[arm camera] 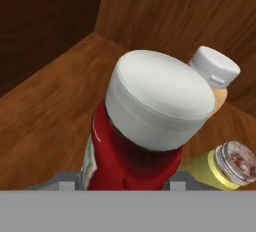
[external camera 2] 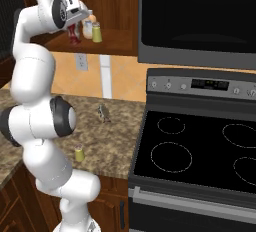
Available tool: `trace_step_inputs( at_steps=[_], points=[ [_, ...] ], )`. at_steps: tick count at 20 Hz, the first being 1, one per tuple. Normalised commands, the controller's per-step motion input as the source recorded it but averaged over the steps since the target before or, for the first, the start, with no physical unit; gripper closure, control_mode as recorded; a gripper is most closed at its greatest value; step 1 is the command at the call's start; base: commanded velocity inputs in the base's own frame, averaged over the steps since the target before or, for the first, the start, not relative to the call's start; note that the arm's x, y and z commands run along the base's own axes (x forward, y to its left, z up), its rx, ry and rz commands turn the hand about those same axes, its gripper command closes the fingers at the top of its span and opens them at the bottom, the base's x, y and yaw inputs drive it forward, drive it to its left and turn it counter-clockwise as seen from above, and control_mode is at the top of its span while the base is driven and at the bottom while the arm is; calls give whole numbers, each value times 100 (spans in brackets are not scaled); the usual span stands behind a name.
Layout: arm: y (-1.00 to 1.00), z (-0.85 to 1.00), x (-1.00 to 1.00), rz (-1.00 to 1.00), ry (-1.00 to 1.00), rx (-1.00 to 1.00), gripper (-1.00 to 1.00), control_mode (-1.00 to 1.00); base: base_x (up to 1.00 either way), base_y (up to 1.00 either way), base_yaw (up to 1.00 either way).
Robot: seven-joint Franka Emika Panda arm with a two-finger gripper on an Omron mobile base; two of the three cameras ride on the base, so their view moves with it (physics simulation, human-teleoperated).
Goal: Put the shaker and condiment bottle from the counter next to their counterparts in the cabinet.
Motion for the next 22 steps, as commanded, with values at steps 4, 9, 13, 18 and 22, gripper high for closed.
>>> trace_step_inputs(
  at_steps=[4, 9, 13, 18, 22],
  points=[
    [0, -6, 33, 5, 1, 0, 100, -100, 0, 0, 0],
    [0, -20, 17, 2, 0, 0, 100, -100, 0, 0, 0],
    [0, -34, 0, 0, 0, 0, 100, -100, 0, 0, 0],
    [0, -41, 7, 0, 0, -1, 100, -100, 0, 0, 0],
    [0, -40, 26, 1, 0, 0, 100, -100, 0, 0, 0]
  ],
)
